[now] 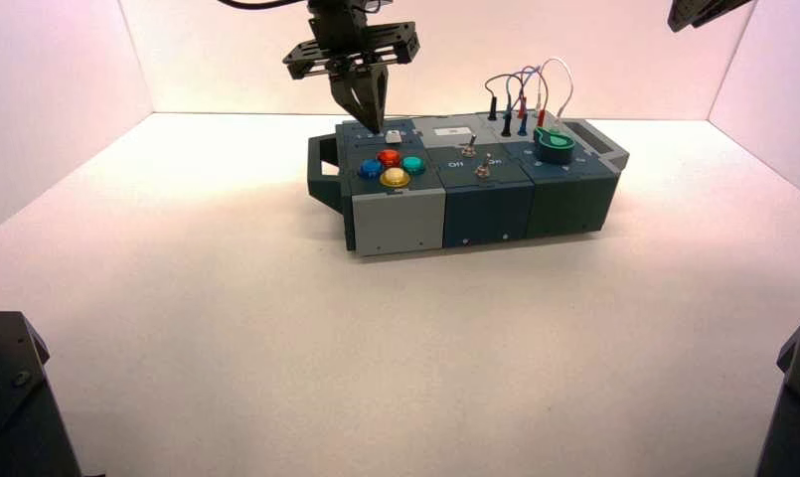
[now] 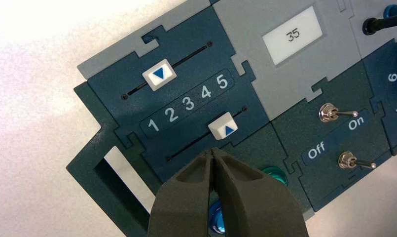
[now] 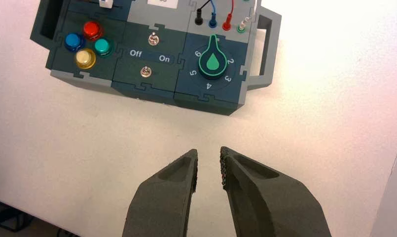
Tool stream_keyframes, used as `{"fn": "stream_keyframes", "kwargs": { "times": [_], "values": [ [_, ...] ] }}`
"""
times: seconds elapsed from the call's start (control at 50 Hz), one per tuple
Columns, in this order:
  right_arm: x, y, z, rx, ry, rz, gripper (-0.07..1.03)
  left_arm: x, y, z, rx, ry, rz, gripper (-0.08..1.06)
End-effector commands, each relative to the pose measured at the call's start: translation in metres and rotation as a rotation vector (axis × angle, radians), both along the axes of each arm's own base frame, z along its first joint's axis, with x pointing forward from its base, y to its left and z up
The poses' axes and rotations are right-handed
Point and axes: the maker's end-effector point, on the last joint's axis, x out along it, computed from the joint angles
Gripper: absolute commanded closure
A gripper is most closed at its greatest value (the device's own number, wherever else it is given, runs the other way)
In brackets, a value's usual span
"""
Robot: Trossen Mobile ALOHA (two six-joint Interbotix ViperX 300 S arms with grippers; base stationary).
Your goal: Move the bottom slider to position 4.
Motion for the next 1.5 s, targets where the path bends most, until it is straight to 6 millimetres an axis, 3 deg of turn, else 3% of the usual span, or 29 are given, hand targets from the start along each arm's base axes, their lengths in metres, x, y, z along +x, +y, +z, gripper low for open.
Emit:
{"fn": "stream_keyframes", "kwargs": {
  "times": [0.02, 1.5],
  "values": [
    [0.004, 0.000, 0.008, 0.008, -0.026, -0.005, 0.69, 0.011, -0.003, 0.025, -0.031, -0.060, 0.004, 1.01],
    [0.004, -0.001, 0.008, 0.007, -0.028, -0.007, 0.69, 0.020, -0.014, 0.014, -0.032, -0.048, -0.004, 1.01]
  ]
}}
